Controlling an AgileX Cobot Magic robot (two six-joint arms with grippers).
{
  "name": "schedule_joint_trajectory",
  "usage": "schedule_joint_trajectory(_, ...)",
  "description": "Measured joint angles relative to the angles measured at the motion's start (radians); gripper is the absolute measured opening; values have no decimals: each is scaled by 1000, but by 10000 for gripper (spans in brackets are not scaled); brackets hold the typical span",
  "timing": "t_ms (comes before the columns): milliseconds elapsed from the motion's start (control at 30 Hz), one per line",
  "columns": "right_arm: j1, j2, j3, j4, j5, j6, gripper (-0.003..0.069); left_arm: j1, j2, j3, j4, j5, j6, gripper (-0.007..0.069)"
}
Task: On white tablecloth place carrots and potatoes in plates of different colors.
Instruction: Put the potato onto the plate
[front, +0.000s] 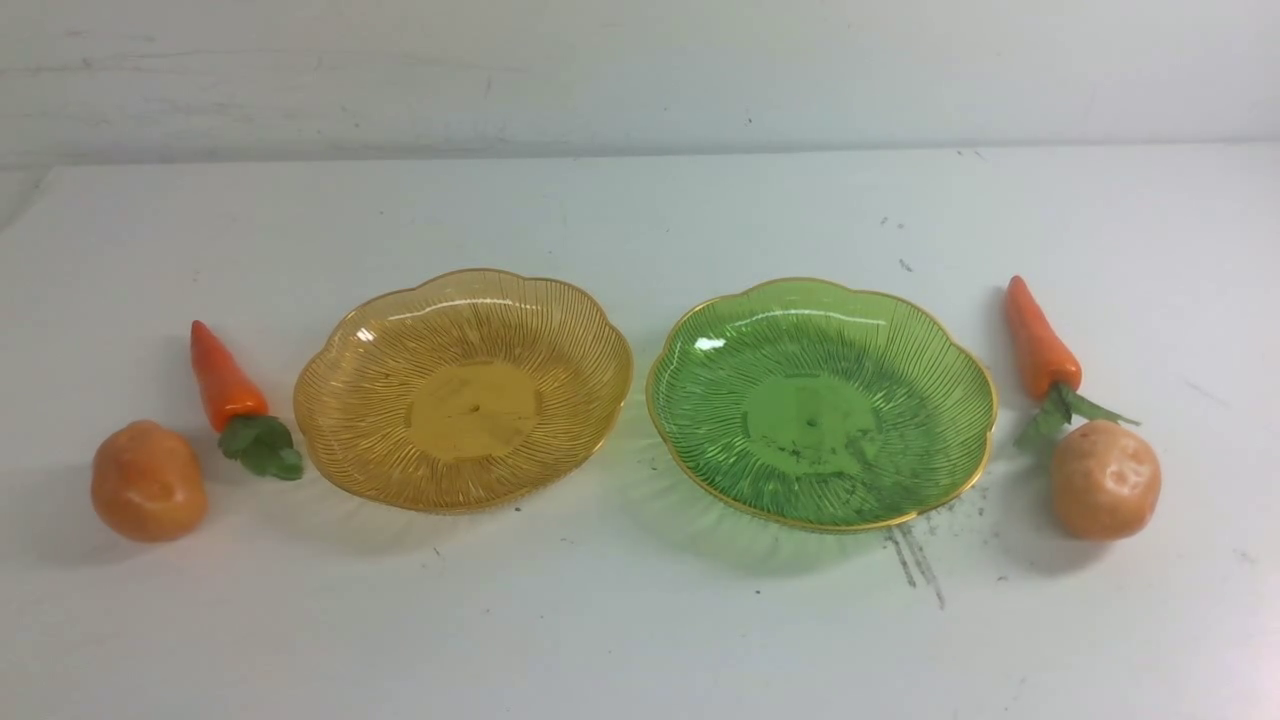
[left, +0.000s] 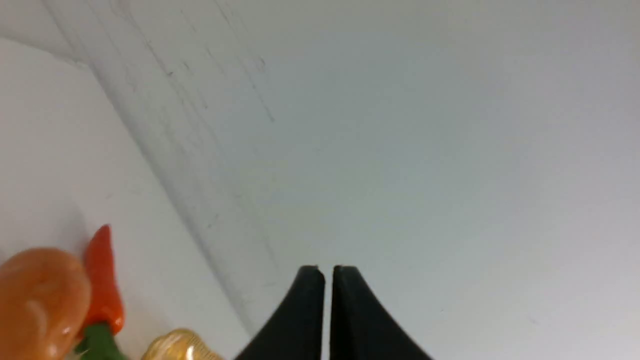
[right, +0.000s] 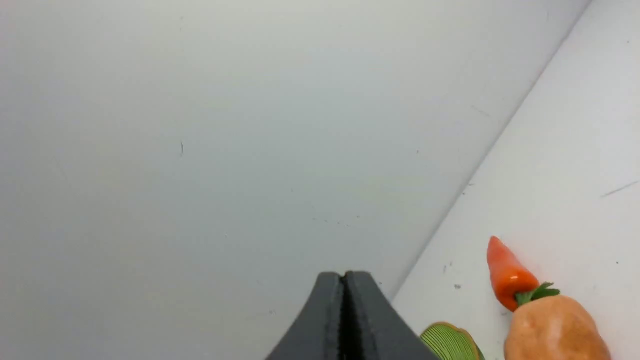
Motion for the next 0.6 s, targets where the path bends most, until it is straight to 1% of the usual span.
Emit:
schedule_joint_trajectory(100,0,0,-21,28,-18,-31,-15,0,0,-107,72,15,34,10)
schedule_joint_trajectory(133,0,0,-70,11,6,-76,-15,0,0,-166,122,48,74,8)
schedule_joint_trajectory(167,0,0,-80,0,10,-84,-15,0,1,-186,140,54,81,8)
schedule_joint_trajectory(200,0,17,-174,-52,61,-153,-15,0,17,-269,210,115,138,1)
schedule_joint_trajectory(233,0,26,-188,-59,69,-162,-15,0,26,-280,218,124,152,-1)
schedule_joint_trajectory(267,0,74,-304,-113,152,-231,-15,0,74,-362,272,214,205,-3)
schedule_joint_trajectory(400,0,311,-606,-223,470,-361,-15,0,270,-530,335,540,323,-3)
schedule_joint_trajectory(467,0,425,-703,-271,618,-386,-15,0,377,-587,359,677,342,-3)
schedule_joint_trajectory(500,0,510,-792,-319,726,-404,-15,0,461,-630,389,812,343,-3)
schedule_joint_trajectory(533,0,524,-803,-326,744,-405,-15,0,489,-635,394,831,343,-3)
schedule_joint_trajectory(567,0,636,-889,-388,878,-410,-15,0,600,-673,438,974,331,-3)
schedule_joint_trajectory(600,0,705,-936,-428,954,-406,-15,0,666,-692,469,1054,317,-3)
